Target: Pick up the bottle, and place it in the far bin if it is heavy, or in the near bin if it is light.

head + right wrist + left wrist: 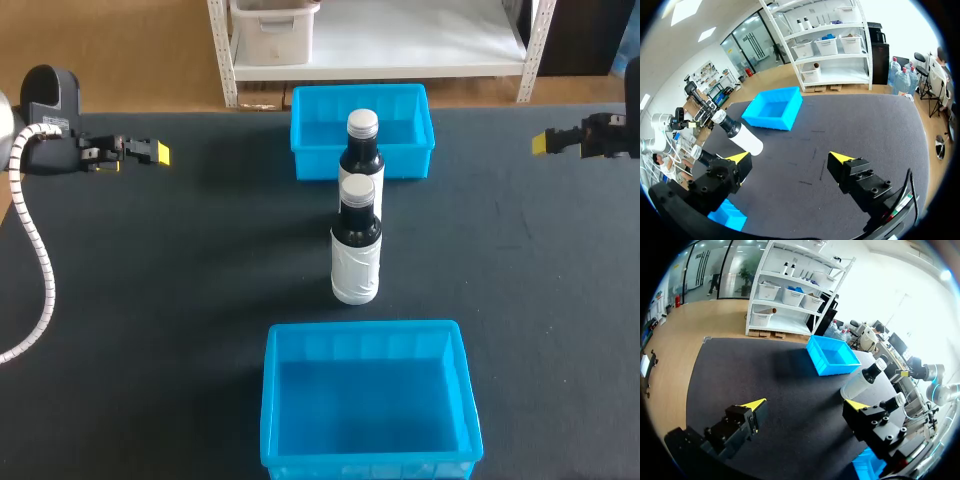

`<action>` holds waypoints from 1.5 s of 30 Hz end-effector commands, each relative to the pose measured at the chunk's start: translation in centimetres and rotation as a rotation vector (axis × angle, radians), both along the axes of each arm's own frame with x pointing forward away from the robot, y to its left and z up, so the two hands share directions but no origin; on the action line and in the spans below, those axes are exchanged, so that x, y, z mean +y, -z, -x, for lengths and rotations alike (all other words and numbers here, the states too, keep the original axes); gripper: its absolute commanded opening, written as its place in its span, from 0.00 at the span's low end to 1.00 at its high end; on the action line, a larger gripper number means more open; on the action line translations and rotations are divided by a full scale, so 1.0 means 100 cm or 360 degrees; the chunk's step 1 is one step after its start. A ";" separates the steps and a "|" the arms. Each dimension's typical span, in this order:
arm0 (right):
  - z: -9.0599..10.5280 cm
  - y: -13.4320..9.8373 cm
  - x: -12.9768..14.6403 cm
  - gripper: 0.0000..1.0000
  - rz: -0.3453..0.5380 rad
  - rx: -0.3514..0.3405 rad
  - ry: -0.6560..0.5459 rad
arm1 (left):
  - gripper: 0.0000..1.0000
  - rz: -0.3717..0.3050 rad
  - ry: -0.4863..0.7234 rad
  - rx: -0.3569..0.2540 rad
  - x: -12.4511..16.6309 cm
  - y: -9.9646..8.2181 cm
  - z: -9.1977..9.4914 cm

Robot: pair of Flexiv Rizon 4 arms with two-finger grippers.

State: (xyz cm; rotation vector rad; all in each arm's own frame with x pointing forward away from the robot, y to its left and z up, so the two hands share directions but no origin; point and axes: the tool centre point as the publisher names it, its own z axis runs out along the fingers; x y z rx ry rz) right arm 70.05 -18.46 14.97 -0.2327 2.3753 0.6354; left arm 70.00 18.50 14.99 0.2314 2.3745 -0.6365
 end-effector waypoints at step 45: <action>0.000 -0.010 0.018 1.00 0.0181 -0.0321 -0.1316 | 1.00 0.0000 0.0000 0.0000 0.000 0.000 0.000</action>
